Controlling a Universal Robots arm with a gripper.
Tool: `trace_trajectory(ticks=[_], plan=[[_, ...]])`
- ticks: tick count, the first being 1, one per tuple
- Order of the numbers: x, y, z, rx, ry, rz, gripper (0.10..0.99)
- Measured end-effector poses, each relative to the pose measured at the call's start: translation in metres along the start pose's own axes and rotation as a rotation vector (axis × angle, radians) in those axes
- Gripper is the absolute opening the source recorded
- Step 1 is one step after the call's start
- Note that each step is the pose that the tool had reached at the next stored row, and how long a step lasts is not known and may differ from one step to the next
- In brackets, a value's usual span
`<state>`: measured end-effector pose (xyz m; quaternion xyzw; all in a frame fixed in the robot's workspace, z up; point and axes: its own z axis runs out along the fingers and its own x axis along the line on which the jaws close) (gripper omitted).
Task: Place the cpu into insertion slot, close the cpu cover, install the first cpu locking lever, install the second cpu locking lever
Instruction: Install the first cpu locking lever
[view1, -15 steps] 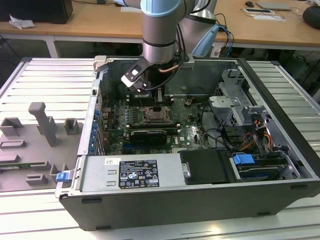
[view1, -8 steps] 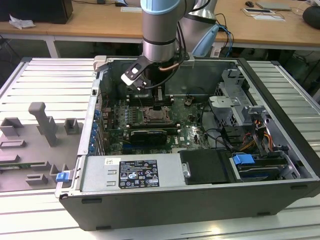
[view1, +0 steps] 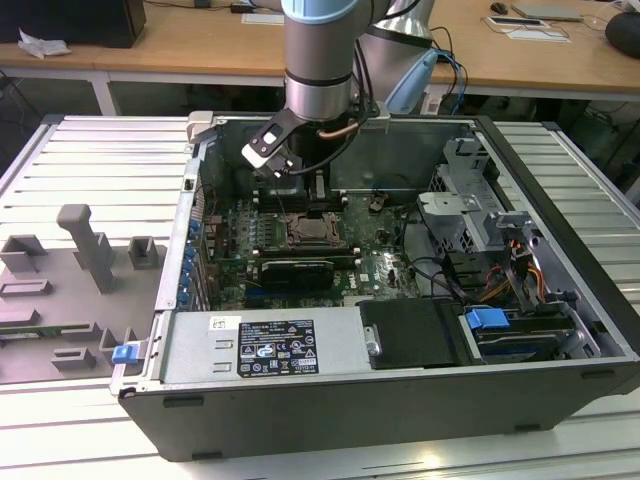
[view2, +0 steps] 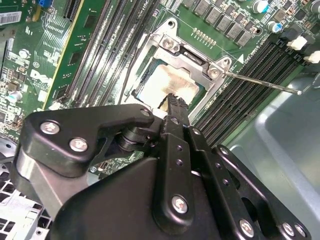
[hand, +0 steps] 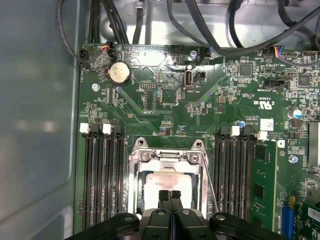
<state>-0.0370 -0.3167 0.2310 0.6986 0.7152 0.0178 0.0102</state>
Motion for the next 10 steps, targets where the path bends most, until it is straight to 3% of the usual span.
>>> trace_trajectory(ticks=[10], plan=[[0.0001, 0.0003, -0.0074, 0.0, -0.0001, 0.0, 0.106]])
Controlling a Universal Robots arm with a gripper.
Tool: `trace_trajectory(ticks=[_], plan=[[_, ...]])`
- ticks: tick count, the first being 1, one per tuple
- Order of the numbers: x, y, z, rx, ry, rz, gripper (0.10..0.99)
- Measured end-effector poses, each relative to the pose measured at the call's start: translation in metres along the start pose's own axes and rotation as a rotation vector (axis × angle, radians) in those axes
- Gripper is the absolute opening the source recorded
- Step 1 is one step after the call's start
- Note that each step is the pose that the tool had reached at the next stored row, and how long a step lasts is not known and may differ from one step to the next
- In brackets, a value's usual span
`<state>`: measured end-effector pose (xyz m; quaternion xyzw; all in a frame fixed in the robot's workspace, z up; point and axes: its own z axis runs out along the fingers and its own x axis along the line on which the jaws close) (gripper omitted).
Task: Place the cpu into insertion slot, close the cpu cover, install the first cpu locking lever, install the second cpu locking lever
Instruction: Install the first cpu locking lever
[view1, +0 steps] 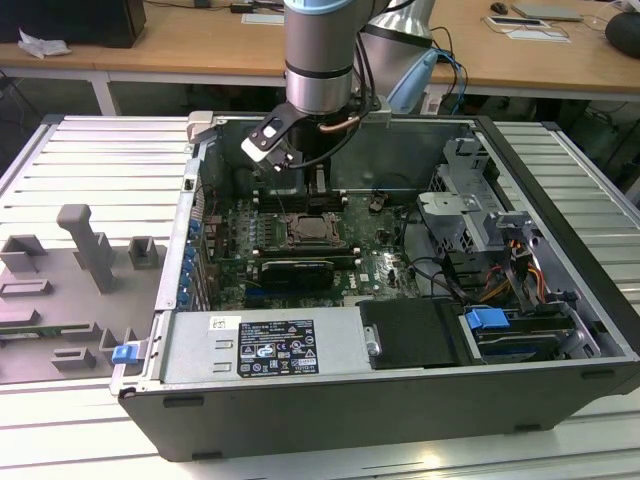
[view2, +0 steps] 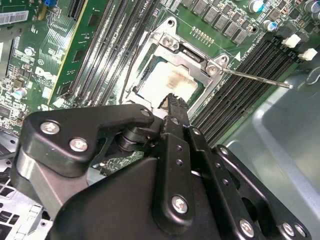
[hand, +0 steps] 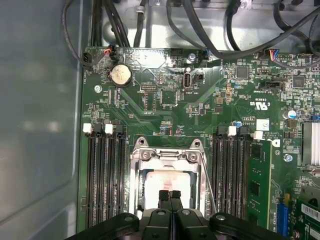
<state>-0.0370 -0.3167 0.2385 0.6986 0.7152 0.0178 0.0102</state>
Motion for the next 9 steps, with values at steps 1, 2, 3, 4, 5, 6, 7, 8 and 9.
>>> trace_trajectory(ticks=[1, 2, 3, 4, 5, 6, 7, 8, 9], plan=[[0.0, 0.0, -0.0005, 0.0, 0.0001, 0.0, 0.106], [0.0, 0.0, -0.0008, 0.0, 0.0001, 0.0, 0.106], [0.0, 0.0, -0.0012, 0.0, 0.0, 0.0, 0.106], [0.0, 0.0001, -0.0017, 0.0, 0.0, 0.0, 0.106], [0.0, 0.0001, -0.0019, 0.0, 0.0, 0.0, 0.106], [0.0, 0.0001, -0.0027, 0.0, 0.0, 0.0, 0.106], [0.0, 0.0001, -0.0034, 0.0, 0.0001, 0.0, 0.106], [0.0001, 0.0002, -0.0042, 0.0, 0.0, 0.0, 0.106], [0.0001, 0.0002, -0.0047, 0.0, 0.0, 0.0, 0.106]])
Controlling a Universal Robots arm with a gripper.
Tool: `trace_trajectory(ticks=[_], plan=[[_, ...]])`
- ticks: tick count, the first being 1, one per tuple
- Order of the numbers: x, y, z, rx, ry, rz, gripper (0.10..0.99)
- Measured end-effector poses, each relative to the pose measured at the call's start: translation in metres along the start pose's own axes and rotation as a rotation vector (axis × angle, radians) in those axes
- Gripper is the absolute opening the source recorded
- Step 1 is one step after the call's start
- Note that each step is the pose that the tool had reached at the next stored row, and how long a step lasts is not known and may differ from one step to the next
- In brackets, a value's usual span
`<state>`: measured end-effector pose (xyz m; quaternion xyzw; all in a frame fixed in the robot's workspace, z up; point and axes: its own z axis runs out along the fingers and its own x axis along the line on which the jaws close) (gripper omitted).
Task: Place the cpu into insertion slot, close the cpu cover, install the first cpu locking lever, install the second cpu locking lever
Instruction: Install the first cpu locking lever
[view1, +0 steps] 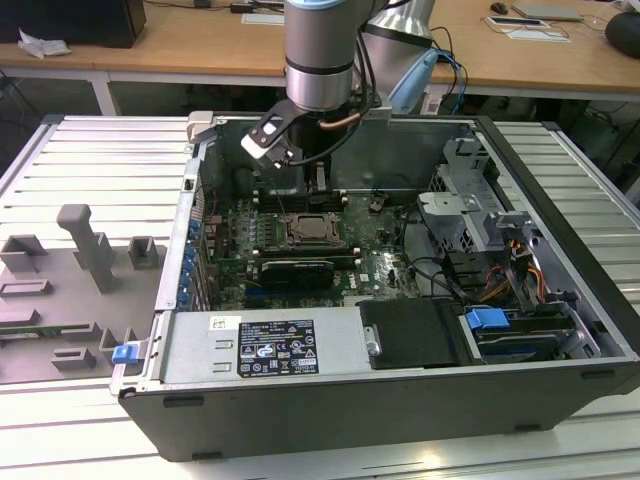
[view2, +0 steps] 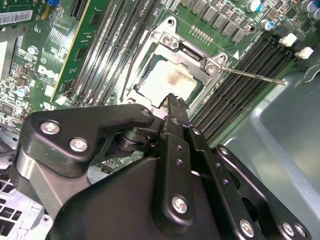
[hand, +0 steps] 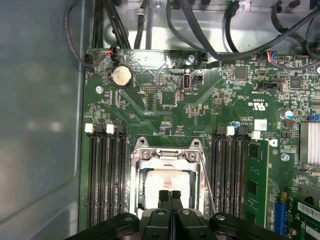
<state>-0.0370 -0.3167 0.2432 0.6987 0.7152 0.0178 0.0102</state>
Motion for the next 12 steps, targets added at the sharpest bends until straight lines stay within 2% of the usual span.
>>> trace_trajectory(ticks=[12], plan=[[0.0, 0.0002, -0.0054, 0.0, -0.0001, 0.0, 0.106]])
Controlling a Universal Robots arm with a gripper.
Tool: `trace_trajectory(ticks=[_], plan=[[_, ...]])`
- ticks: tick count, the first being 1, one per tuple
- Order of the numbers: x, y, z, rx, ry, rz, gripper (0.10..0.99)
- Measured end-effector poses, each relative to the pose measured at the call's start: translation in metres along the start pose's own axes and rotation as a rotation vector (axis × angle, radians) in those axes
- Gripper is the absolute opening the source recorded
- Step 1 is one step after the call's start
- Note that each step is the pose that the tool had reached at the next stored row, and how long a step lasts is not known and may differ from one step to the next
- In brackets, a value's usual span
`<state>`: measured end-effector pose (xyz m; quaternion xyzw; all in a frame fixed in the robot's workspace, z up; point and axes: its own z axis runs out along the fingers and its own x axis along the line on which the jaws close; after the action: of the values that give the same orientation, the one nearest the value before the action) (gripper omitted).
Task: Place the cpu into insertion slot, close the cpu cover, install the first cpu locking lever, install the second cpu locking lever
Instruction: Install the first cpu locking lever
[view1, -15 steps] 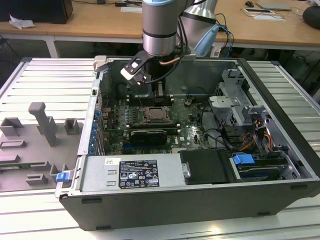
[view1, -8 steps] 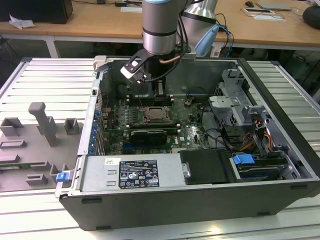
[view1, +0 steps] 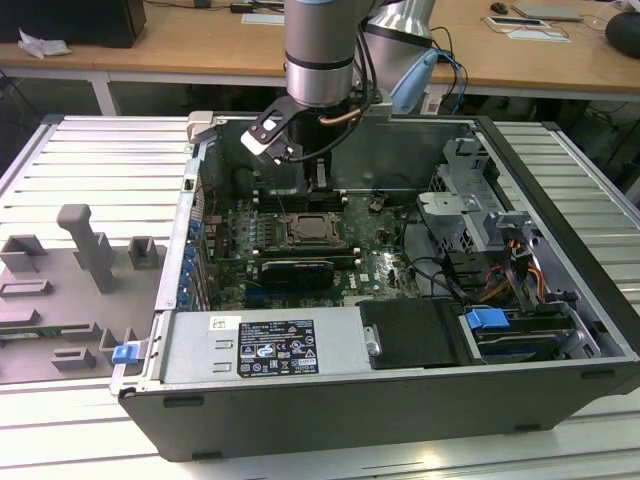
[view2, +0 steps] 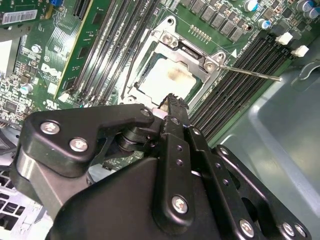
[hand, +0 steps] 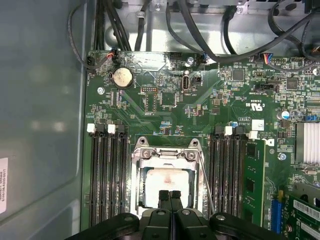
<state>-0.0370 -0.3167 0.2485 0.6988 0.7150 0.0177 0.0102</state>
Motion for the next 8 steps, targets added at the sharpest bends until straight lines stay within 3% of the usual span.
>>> trace_trajectory(ticks=[8], plan=[[0.0001, 0.0004, -0.0108, 0.0, 0.0, 0.0, 0.106]])
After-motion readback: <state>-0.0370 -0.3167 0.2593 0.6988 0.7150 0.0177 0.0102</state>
